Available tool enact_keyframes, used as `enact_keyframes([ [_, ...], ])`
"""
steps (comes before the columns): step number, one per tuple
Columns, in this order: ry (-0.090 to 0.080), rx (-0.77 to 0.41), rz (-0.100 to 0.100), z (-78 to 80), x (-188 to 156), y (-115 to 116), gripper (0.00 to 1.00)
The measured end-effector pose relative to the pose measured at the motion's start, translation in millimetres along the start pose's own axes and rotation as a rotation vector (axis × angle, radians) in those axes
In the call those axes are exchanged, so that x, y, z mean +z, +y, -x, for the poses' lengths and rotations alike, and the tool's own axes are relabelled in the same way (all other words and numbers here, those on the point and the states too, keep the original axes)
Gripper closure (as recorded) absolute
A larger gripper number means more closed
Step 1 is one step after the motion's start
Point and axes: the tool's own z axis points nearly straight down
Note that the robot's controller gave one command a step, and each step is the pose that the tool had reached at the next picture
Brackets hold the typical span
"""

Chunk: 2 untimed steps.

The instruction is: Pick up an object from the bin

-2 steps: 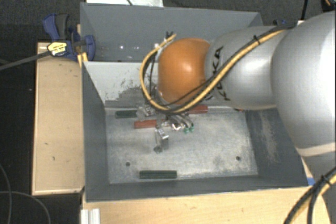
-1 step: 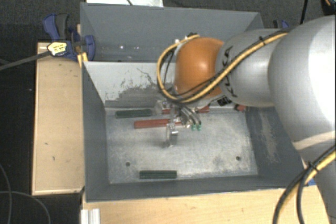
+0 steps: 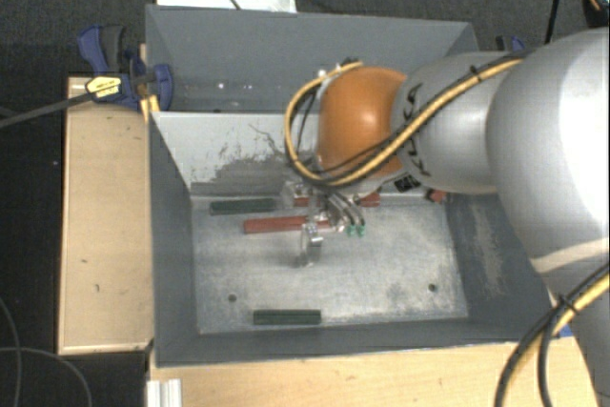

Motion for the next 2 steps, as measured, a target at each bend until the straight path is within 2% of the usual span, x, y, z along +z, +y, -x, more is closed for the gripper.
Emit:
enact_keyframes([
  [1,0.000,0.004,0.000,0.1,0,0,1.00],
  [2,-0.006,0.011,-0.001,3.1,-98,0,1.00],
])
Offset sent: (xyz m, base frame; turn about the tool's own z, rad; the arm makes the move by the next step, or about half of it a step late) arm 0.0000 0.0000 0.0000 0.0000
